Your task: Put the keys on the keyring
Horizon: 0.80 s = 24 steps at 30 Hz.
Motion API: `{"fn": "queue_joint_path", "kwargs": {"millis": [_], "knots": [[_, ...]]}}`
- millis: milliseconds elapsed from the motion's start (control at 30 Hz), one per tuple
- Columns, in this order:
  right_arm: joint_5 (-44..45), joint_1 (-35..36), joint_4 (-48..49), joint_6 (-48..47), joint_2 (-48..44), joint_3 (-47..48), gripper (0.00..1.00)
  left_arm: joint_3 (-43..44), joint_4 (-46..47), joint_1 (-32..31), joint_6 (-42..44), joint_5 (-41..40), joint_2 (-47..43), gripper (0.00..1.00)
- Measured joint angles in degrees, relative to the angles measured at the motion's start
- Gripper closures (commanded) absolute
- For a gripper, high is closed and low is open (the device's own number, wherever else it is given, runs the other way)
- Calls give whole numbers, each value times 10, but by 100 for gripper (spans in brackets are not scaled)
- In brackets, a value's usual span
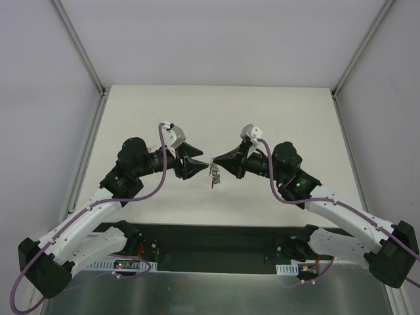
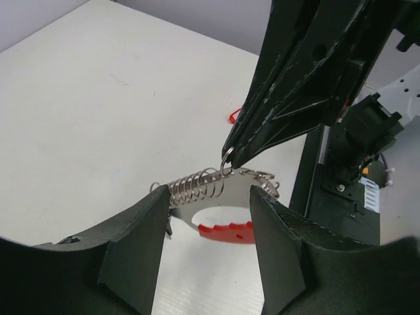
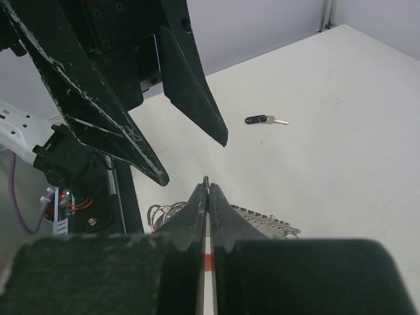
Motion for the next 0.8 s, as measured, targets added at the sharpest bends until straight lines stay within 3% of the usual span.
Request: {"fn": "queue_joint_path", "kwargs": {"millis": [800], "knots": [[-61,-1,3,11,0,0,98,40,3,0,28,162,67,77]]}}
